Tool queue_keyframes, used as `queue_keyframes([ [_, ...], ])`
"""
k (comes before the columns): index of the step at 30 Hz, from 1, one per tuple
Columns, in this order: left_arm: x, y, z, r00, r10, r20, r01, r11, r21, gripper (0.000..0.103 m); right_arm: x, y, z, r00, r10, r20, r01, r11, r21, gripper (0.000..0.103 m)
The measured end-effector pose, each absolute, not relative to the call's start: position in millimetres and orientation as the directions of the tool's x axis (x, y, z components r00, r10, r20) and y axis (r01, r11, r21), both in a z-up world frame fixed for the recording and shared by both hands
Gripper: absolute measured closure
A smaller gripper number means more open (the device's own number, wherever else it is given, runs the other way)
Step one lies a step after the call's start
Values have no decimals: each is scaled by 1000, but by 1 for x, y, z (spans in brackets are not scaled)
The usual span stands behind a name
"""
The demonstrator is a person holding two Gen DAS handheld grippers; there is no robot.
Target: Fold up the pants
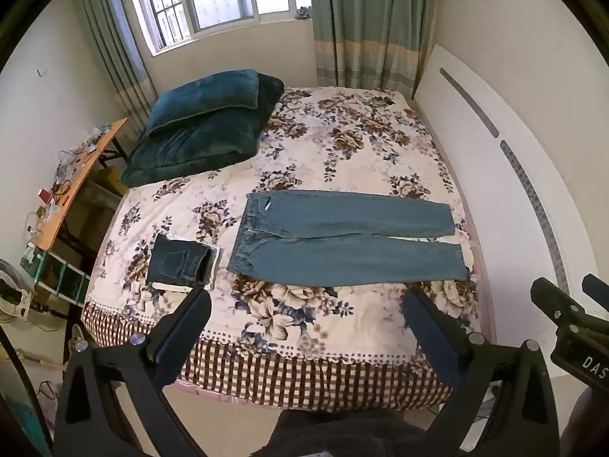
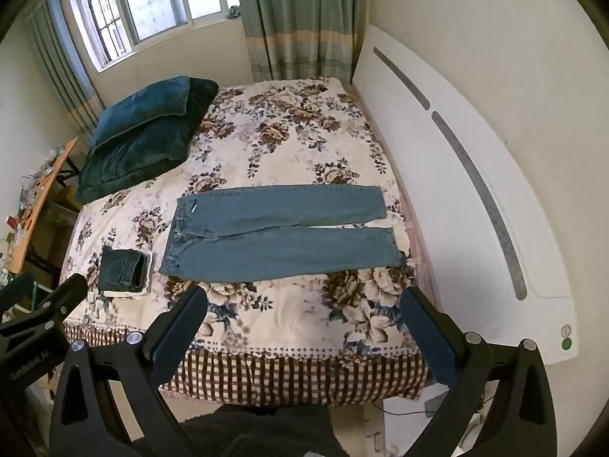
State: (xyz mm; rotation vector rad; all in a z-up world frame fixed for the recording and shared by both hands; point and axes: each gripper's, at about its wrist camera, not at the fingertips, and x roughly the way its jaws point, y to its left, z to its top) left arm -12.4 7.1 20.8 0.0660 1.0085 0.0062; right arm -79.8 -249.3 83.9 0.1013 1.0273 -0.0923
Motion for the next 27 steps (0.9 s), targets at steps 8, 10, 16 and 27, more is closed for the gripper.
queue_keyframes([
  [8, -12, 8, 28, 541, 42, -840, 24, 998, 65, 1, -75, -251, 89, 518, -11, -855, 109, 993, 54, 0],
  [10, -13, 8, 29, 540, 38, -840, 26, 998, 62, 1, -74, -252, 91, 519, -7, -854, 106, 993, 56, 0],
  [16, -12, 8, 31, 545, 37, -838, 26, 998, 62, 1, -76, -252, 92, 523, -7, -853, 102, 993, 55, 0],
  [27, -13, 8, 33, 551, 36, -833, 27, 998, 62, 1, -78, -250, 91, 525, -6, -851, 101, 993, 55, 0],
])
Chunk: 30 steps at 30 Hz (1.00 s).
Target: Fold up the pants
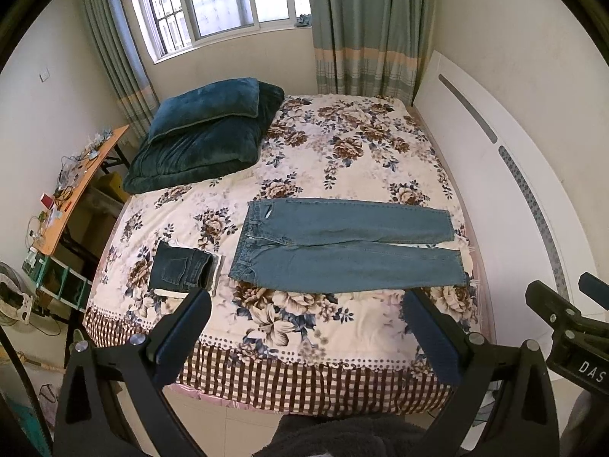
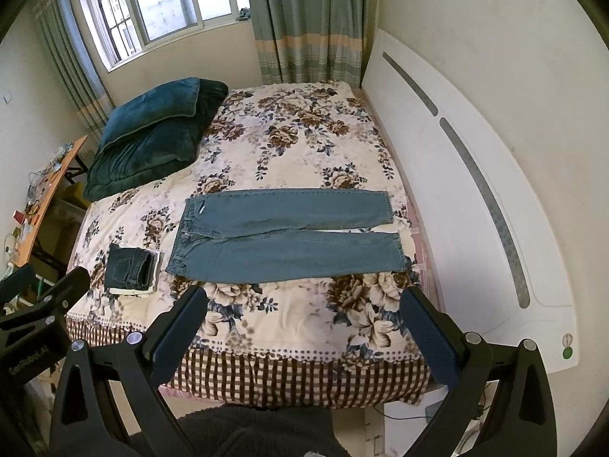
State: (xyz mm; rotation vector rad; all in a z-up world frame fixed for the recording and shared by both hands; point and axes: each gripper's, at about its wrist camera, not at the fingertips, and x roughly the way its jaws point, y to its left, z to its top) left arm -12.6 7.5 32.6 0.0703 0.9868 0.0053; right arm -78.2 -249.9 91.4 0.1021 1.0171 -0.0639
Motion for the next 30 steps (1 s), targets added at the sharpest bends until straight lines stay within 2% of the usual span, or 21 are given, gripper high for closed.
queue_keyframes([
  [30, -12, 1, 34, 555, 36, -831, 30, 998, 64, 1, -79, -250, 94, 530, 3, -848, 95, 994, 62, 0],
])
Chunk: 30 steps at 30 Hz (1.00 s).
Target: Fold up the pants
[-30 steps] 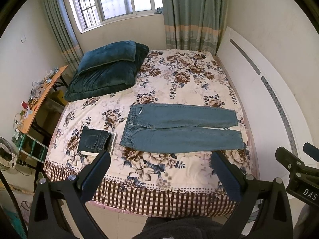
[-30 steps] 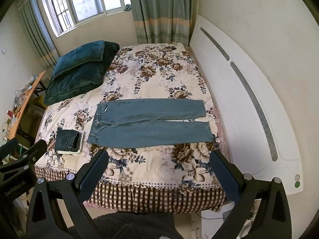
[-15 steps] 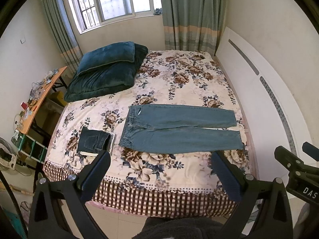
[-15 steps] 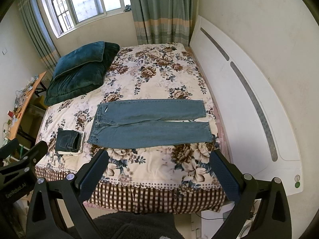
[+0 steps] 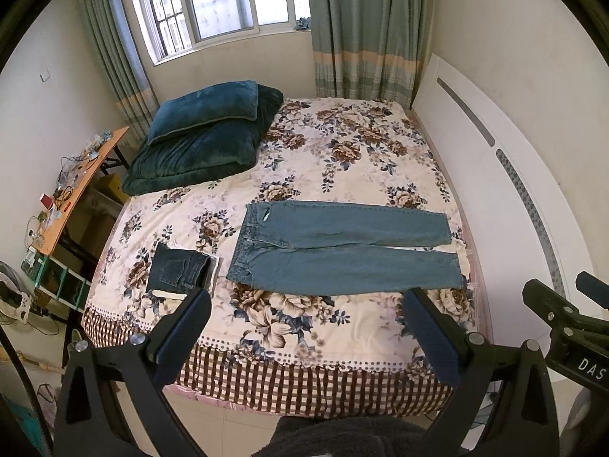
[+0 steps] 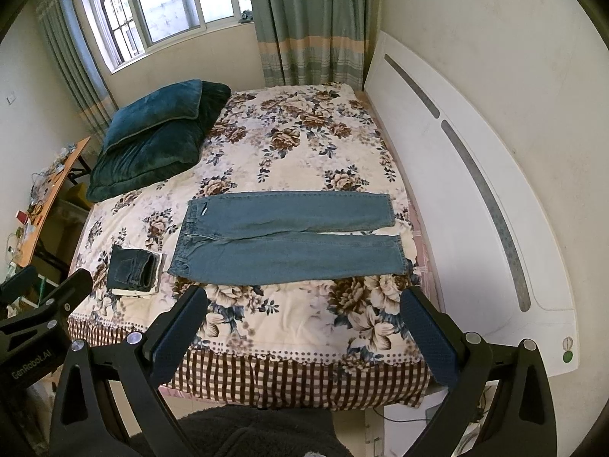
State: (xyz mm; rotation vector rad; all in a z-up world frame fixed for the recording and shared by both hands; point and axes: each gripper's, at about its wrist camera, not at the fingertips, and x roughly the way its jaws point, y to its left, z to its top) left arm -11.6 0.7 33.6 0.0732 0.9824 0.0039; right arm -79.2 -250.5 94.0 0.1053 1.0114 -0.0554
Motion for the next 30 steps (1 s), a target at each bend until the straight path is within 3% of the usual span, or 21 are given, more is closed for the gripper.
queue_keyframes([
  [24, -7, -5, 30, 542, 32, -840, 37, 997, 62, 1, -74, -245, 97, 520, 20, -854, 93, 993, 79, 0],
  [30, 43, -4, -2, 574, 135, -808, -11, 988, 156, 0, -38, -248, 79, 527, 28, -849, 99, 991, 94, 0],
])
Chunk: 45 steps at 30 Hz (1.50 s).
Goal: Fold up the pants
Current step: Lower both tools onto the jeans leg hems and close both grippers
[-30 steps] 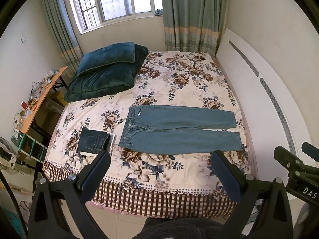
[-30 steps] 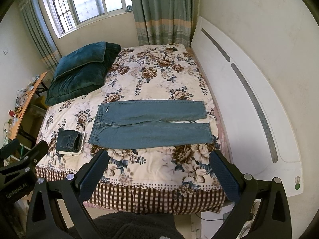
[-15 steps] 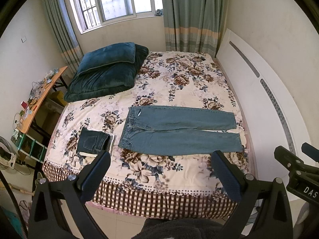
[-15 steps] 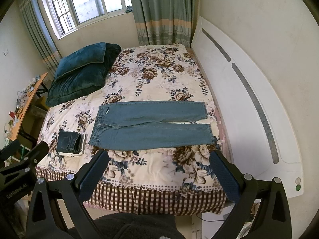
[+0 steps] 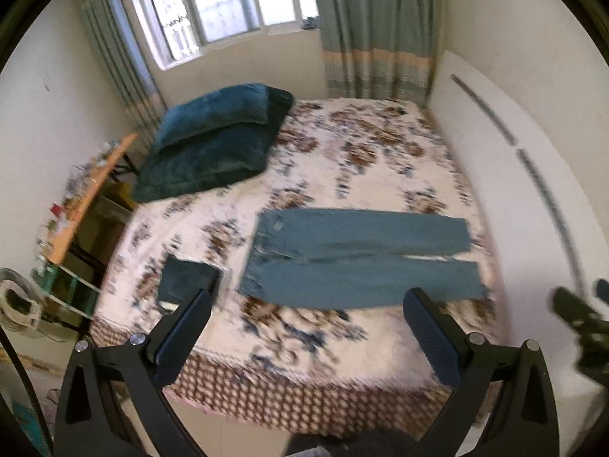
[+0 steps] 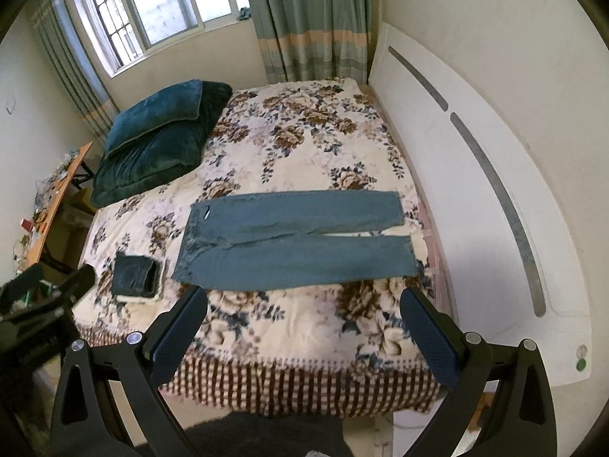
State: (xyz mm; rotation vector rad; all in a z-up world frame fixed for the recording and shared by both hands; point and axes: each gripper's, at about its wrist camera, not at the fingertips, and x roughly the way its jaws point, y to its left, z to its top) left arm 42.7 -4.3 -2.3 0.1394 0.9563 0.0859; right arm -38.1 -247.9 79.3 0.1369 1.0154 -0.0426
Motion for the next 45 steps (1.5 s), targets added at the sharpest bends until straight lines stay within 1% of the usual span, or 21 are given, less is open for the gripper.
queue_keyframes([
  [3, 84, 2, -36, 560, 214, -801, -52, 973, 224, 0, -1, -262, 42, 547, 28, -837, 86, 992, 89, 0],
  [6, 140, 8, -84, 514, 263, -816, -62, 961, 271, 0, 50, -272, -6, 508, 26, -861, 66, 995, 69, 0],
  [10, 204, 6, -150, 463, 297, -835, -2, 943, 334, 0, 132, -277, -82, 424, 26, -905, 30, 999, 43, 0],
  [13, 249, 5, -197, 430, 303, -851, 46, 934, 355, 0, 193, -274, -148, 355, 16, -935, 5, 1000, 20, 0],
  [16, 289, 3, -236, 407, 290, -866, 82, 933, 350, 0, 239, -272, -206, 303, 19, -953, -5, 1000, 18, 0],
  [19, 334, 1, -280, 385, 272, -882, 132, 930, 344, 0, 290, -270, -265, 242, 27, -970, 17, 999, 32, 0],
  [25, 419, -14, -361, 391, 274, -878, 263, 881, 393, 0, 380, -268, -370, 161, -15, -987, 61, 998, -5, 0],
  [27, 446, -22, -389, 388, 273, -880, 321, 855, 407, 1, 418, -261, -408, 133, -49, -990, 15, 999, -48, 0],
  [28, 464, -28, -411, 371, 276, -887, 374, 829, 415, 2, 432, -260, -421, 130, -63, -989, -7, 998, -64, 0],
  [30, 492, -35, -447, 330, 284, -900, 448, 792, 414, 4, 470, -250, -459, 126, -82, -989, -111, 989, -96, 0],
  [31, 511, -39, -473, 293, 294, -910, 496, 767, 407, 5, 481, -247, -471, 120, -91, -989, -141, 984, -108, 0],
  [33, 532, -45, -506, 235, 290, -928, 568, 734, 373, 7, 514, -239, -506, 102, -90, -991, -226, 968, -111, 0],
  [35, 551, -51, -545, 158, 291, -943, 657, 683, 321, 7, 544, -233, -540, 76, -104, -992, -298, 947, -122, 0],
  [37, 564, -59, -573, 123, 318, -940, 718, 626, 306, 8, 564, -225, -566, 55, -106, -993, -357, 927, -119, 0],
  [40, 578, -66, -600, 98, 336, -937, 774, 566, 284, 8, 595, -214, -607, 32, -142, -989, -464, 875, -140, 2],
  [42, 585, -66, -610, 84, 348, -934, 778, 563, 280, 8, 612, -208, -632, 21, -175, -984, -530, 833, -159, 6],
  [45, 589, -65, -615, 61, 323, -944, 775, 581, 249, 7, 630, -205, -658, -28, -148, -989, -587, 803, -104, 7],
])
